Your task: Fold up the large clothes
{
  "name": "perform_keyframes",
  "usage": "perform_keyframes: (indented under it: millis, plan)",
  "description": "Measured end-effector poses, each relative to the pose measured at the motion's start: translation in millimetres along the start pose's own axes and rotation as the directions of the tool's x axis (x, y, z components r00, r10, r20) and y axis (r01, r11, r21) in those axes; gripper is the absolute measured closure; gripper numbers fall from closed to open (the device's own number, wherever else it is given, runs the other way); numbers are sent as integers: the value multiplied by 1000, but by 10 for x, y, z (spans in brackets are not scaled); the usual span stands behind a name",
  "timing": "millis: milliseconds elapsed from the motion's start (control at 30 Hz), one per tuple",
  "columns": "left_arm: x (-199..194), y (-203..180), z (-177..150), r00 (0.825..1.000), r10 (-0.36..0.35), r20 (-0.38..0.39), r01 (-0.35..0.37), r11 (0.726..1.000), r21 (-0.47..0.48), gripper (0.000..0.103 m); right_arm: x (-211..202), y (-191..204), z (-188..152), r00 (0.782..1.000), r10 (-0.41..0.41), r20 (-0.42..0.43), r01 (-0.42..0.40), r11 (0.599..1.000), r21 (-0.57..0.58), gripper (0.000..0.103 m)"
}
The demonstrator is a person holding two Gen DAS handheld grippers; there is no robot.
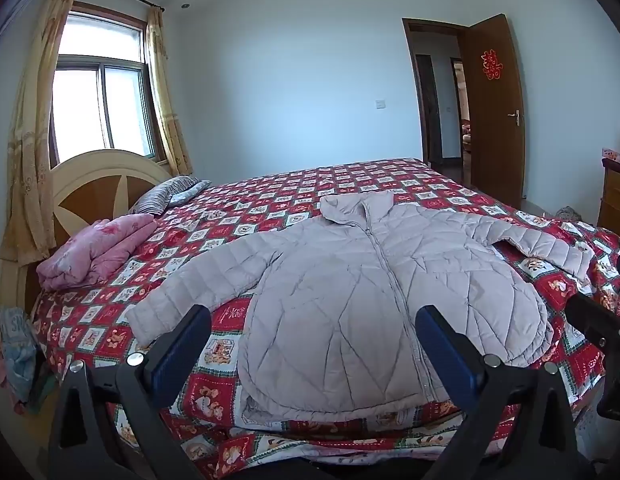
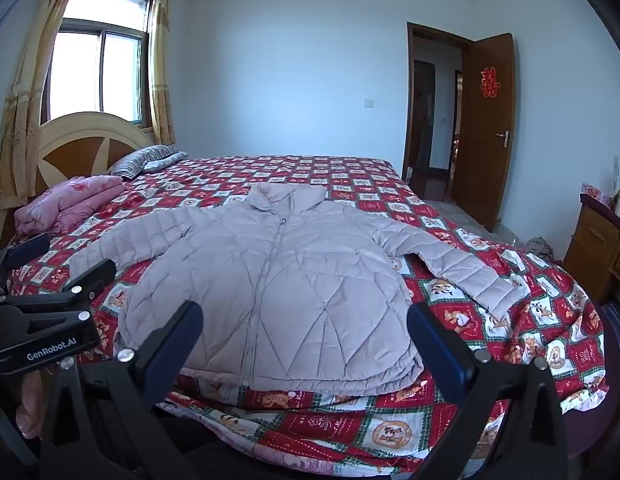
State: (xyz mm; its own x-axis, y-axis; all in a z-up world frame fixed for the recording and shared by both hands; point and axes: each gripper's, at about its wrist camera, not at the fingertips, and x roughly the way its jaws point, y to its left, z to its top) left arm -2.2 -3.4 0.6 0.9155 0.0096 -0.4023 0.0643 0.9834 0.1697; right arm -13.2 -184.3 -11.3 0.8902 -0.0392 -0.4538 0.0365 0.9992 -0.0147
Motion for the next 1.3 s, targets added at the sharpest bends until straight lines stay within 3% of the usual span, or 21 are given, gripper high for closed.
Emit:
perform_keyframes:
  millis: [1300]
  plan:
    - [76,79,11,1000,12,-8,-13,999,-32,1,48,48,-80,1000,25,-18,-25,1000,11,0]
